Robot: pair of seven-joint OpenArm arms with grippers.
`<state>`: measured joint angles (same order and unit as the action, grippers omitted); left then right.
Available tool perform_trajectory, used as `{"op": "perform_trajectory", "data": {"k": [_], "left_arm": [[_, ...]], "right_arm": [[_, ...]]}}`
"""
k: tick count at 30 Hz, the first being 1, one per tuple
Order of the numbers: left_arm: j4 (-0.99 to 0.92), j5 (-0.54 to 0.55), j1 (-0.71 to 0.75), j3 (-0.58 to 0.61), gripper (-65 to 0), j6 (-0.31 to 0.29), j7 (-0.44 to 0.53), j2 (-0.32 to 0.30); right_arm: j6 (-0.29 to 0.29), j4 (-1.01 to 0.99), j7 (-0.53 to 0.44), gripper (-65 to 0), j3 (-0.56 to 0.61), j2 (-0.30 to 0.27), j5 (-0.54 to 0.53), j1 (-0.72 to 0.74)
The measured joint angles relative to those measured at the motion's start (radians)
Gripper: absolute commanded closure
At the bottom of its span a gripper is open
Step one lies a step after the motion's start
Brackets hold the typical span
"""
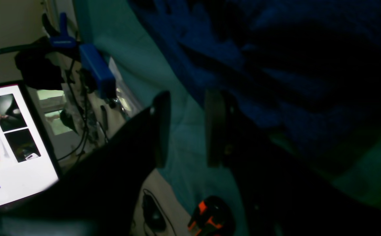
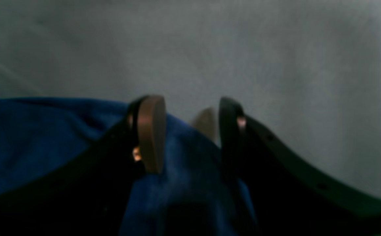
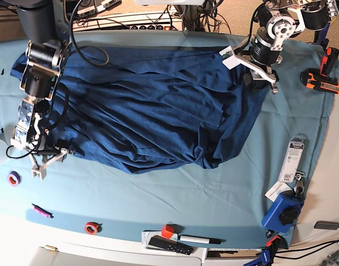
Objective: Layout the t-shirt on the table in an organized manner, then fold the t-shirt properly
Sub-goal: 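Move the left gripper to the shirt's hem corner and grasp it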
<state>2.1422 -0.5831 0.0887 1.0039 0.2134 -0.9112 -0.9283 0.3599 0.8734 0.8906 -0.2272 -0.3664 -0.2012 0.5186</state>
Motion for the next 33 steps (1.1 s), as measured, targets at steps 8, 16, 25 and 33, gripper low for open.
{"op": "perform_trajectory", "data": {"k": [8,16,25,33], "left_arm": [[0.000,0.001,-0.001,0.000,-18.9,0.000,0.007,0.000],[0.000,0.001,-0.001,0.000,-18.9,0.000,0.007,0.000],[0.000,0.001,-0.003,0.000,-18.9,0.000,0.007,0.000],[0.000,0.074,-0.124,-0.035,-18.9,-0.006,0.015,0.009]], "right_arm": [[0.038,-0.013,-0.031,-8.4,-0.002,-0.009,-0.008,-0.018],[0.024,-0.018,-0.104,0.0,0.000,-0.009,0.066,-0.017],[-0.152,-0.024,-0.141,0.0,0.000,-0.026,0.159,0.044],[-0.158,-0.024,-0.139,0.0,-0.001,-0.027,0.171,0.043]]}}
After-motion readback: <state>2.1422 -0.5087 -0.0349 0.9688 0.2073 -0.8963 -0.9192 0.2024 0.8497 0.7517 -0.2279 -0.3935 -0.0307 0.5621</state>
